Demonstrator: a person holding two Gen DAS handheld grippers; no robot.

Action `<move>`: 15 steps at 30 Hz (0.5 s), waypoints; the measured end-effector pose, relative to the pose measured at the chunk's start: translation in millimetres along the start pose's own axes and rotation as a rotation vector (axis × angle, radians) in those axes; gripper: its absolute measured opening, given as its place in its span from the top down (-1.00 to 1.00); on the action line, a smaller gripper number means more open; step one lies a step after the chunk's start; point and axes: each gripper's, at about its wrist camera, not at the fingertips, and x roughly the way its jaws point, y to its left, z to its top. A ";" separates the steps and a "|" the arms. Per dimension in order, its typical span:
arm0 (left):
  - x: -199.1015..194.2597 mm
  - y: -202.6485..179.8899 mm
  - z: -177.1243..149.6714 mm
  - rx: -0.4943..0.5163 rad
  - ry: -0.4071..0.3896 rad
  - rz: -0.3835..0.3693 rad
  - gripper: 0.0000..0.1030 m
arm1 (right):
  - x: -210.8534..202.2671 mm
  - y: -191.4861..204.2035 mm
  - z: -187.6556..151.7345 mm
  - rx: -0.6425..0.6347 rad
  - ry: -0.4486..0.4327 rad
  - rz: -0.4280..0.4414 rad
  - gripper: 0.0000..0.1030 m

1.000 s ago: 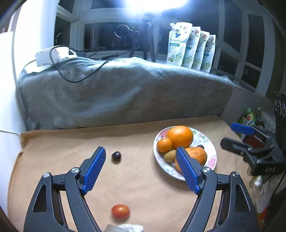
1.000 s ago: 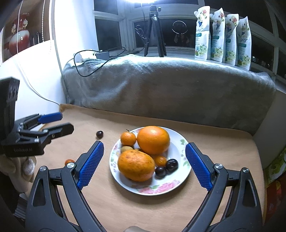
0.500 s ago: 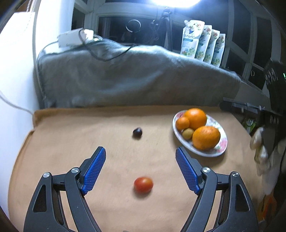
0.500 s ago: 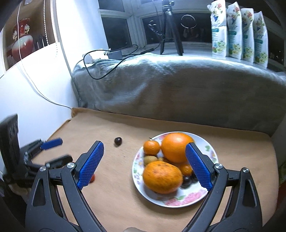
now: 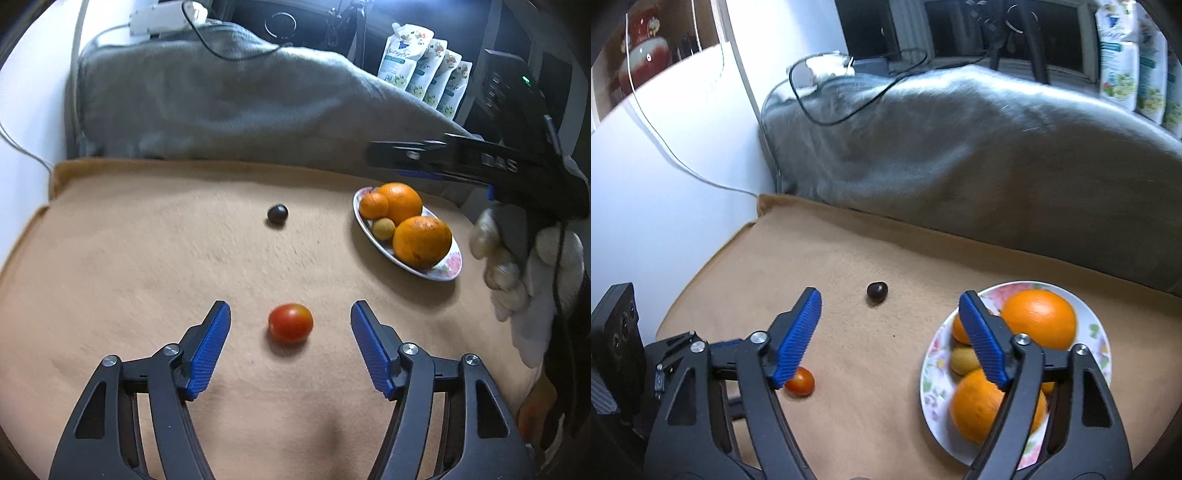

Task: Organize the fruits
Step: 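Withdraw both tools and move them toward the tomato and the last plum, then close the left tool on the red tomato while the right tool grasps the dark plum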

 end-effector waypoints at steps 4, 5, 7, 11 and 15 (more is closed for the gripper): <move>8.3 0.0 -3.6 -0.004 0.021 -0.017 -0.13 | 25.1 8.0 2.3 -0.033 0.054 -0.003 -0.24; 9.6 1.0 -3.9 -0.009 0.025 -0.020 -0.10 | 29.8 10.0 2.6 -0.040 0.063 -0.003 -0.24; 14.0 3.9 -4.7 -0.024 0.037 -0.030 -0.06 | 41.2 13.9 3.3 -0.053 0.085 -0.006 -0.21; 21.5 7.3 -4.8 -0.039 0.061 -0.031 0.03 | 60.0 21.6 4.1 -0.079 0.122 -0.009 -0.03; 27.0 9.7 -5.3 -0.046 0.073 -0.037 0.06 | 76.4 28.9 2.5 -0.113 0.156 -0.020 -0.01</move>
